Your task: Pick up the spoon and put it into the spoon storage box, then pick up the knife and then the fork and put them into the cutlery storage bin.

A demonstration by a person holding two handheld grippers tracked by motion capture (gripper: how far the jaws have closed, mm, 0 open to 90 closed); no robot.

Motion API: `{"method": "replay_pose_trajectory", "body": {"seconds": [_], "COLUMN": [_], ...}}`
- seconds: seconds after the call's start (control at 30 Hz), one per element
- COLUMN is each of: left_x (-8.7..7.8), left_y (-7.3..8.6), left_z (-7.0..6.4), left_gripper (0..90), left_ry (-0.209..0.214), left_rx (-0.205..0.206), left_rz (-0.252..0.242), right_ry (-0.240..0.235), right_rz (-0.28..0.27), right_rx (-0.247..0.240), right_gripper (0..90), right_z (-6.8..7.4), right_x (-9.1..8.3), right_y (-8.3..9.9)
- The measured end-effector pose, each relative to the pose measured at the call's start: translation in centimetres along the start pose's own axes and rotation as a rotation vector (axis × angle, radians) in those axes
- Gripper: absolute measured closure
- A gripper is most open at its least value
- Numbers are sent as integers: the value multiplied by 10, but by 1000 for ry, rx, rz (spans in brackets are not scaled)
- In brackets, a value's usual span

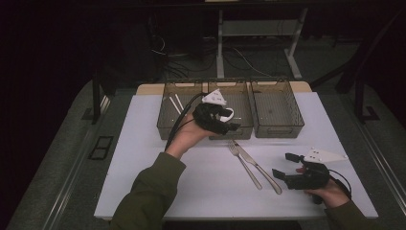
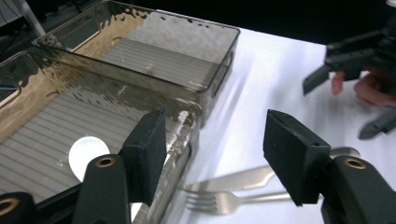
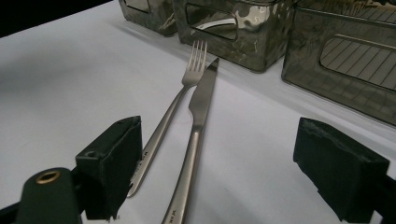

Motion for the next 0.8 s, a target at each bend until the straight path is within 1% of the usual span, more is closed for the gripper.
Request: {"method": "replay_pose_trajectory", "body": {"seconds": [0.03, 0.07, 0.1, 0.2, 0.23, 0.43, 0.47, 0.53, 0.57, 0.63, 0.73, 0.8], "left_x": [-3, -5, -8, -16, -18, -31, -33, -37, -39, -44, -50, -54], "left_y": [3, 5, 8, 17, 21, 44, 49, 58, 64, 75, 94, 105], "left_z": [-2, -4, -4, -9, -11, -20, -21, -25, -26, -29, -34, -36], "left_gripper": [364, 357, 343, 318, 308, 262, 254, 236, 228, 211, 188, 173], "left_ry": [3, 5, 5, 2, 4, -9, -15, -19, -23, -34, -68, -73], "left_rx": [5, 2, 11, 2, -8, -24, -36, -43, -50, -55, -65, -87], "left_rz": [-2, -3, 2, -5, -10, -10, -11, -11, -17, -14, 0, 3], "right_ry": [2, 3, 4, 3, 3, 1, 4, 1, 4, 3, 8, 8], "right_rz": [-2, -1, -3, -5, -5, -2, -6, -7, -7, -5, -4, -7], "right_rx": [-2, -1, 0, 5, 6, 16, 7, 1, 10, 6, 13, 11], "right_gripper": [156, 156, 156, 156, 156, 156, 156, 156, 156, 156, 156, 156], "right_z": [0, 0, 0, 0, 0, 0, -1, -1, -1, -1, -1, -1], "right_x": [0, 0, 0, -1, -1, -1, -1, -1, -1, 0, -1, -1], "right_y": [0, 0, 0, 0, 0, 0, 0, 0, 0, 0, 0, 0]}}
Point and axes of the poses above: each handheld gripper's, and its own axes: x roughly forward along the jaws, y roughly out of its underside, z roughly to its left, the point moved 3 cm from there along x, roughly forward along the jaws, and after that the axes turned 5 degrees about -y, right-handed, at the moved point
